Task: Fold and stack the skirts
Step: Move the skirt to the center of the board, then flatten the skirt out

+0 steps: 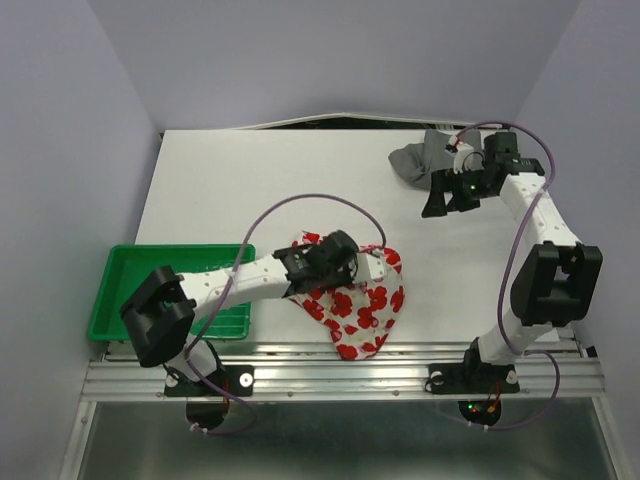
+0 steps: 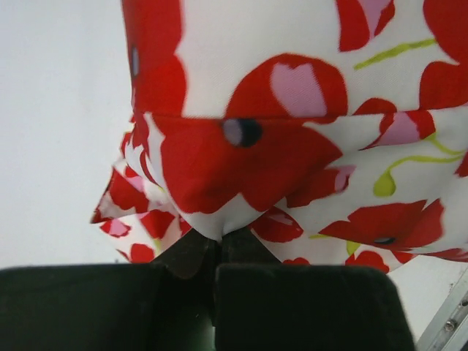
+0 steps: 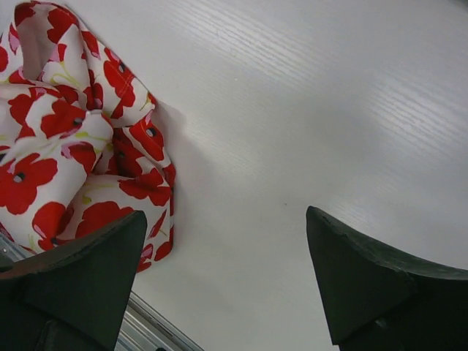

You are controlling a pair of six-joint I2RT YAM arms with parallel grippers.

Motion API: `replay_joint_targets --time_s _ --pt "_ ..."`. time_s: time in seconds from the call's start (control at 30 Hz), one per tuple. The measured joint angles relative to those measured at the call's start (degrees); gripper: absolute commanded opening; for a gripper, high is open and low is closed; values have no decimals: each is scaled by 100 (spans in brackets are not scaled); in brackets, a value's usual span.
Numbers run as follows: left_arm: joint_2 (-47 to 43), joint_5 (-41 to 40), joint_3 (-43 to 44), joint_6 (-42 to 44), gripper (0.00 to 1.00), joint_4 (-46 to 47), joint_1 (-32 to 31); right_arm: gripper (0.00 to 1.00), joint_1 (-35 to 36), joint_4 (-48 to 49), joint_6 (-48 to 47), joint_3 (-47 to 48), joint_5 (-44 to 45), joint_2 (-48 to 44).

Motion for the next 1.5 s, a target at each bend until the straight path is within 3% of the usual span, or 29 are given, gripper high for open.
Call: replay_joint_targets --time_s 0.1,0.17,0.2,0.23,0.27,0.37,0.6,0.8,1.0,1.27,1.47,1.5 --pt "136 -531 -544 105 3 264 -647 90 0 -101 -52 -61 15 138" --pt "214 -686 -645 138 21 385 -1152 88 0 -214 -103 -81 -35 227" --pt "243 -702 -647 153 47 437 -1263 88 0 -249 -125 -101 -76 286" --pt "247 -710 -647 160 56 503 -1340 87 0 -293 -129 -131 -122 341" --pt "247 -721 -647 170 75 564 -1394 87 0 -319 -142 -160 -151 376" --pt "247 -704 -570 140 84 584 -1436 86 0 -422 -142 -374 -328 490" --pt "-173 -389 33 -42 85 223 -1244 89 35 -761 -192 -846 -879 527" --pt "-608 612 944 -680 84 101 448 90 310 -1054 -275 -1038 -1563 640" --pt "413 1279 1871 -1062 82 -262 1561 84 828 -1174 -302 -1038 -1989 1117" --pt "2249 1663 2164 -1303 80 -1051 1617 42 1300 -1237 -385 -1152 -2074 1075" --pt "2555 1458 2164 -1478 68 -1401 1650 1 1296 -1285 -647 -1222 -2074 323" --pt "2555 1425 2164 -1495 68 -1410 1655 1 1296 -1303 -645 -1220 -2072 247"
